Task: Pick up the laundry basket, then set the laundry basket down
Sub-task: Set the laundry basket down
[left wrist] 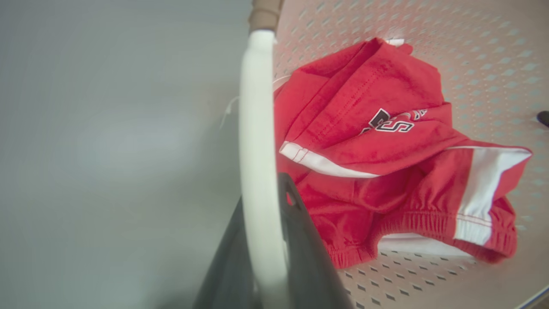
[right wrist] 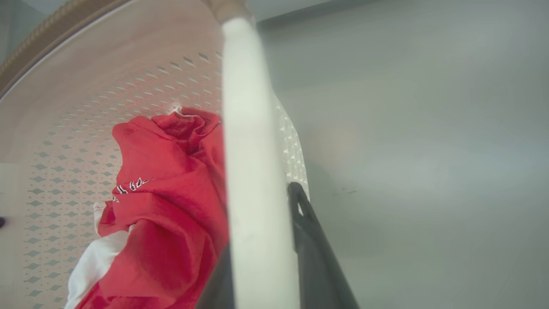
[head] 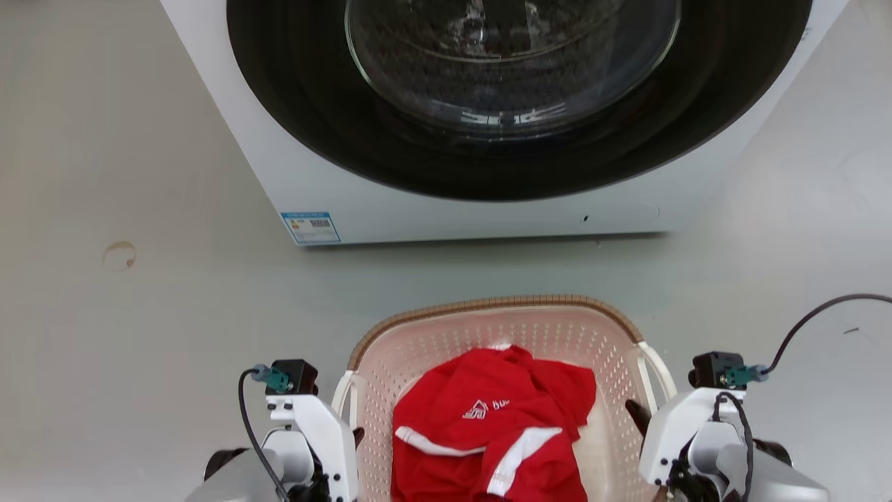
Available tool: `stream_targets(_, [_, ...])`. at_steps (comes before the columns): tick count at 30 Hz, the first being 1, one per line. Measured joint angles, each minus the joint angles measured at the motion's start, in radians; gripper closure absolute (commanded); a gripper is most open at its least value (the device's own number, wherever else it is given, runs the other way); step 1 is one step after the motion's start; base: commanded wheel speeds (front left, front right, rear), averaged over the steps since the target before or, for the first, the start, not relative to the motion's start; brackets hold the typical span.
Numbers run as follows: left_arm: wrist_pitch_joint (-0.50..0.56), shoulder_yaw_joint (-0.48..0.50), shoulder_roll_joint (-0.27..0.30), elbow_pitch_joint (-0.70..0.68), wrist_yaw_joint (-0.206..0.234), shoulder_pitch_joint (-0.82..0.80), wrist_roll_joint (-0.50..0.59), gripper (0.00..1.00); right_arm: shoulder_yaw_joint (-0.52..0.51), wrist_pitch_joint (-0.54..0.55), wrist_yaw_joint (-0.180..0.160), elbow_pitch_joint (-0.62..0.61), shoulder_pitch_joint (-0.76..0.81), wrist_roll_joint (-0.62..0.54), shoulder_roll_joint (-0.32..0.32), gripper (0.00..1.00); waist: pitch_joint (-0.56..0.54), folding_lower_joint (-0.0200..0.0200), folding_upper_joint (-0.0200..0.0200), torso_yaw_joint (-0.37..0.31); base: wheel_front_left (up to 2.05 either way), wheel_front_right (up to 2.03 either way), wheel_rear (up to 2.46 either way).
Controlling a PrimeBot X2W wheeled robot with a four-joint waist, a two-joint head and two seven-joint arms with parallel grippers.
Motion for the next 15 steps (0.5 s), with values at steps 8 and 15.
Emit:
stream_targets(8, [-0.025,-0.003,-0.011,0.011,0.001,-0.074,0.02,1.0,0.0,-0.057,0.0,0.012,-0.068,-0.015,-0.003,1.0,0.117,0.0,0.0,0.003,0.0,0.0,0.0])
stream_targets(15, [-0.042,-0.003,-0.023,0.018,0.001,-0.124,0.027,1.0,0.0,-0.087,0.001,0.032,-0.119,-0.025,-0.005,1.0,0.209,0.0,0.0,0.007,0.0,0.0,0.0])
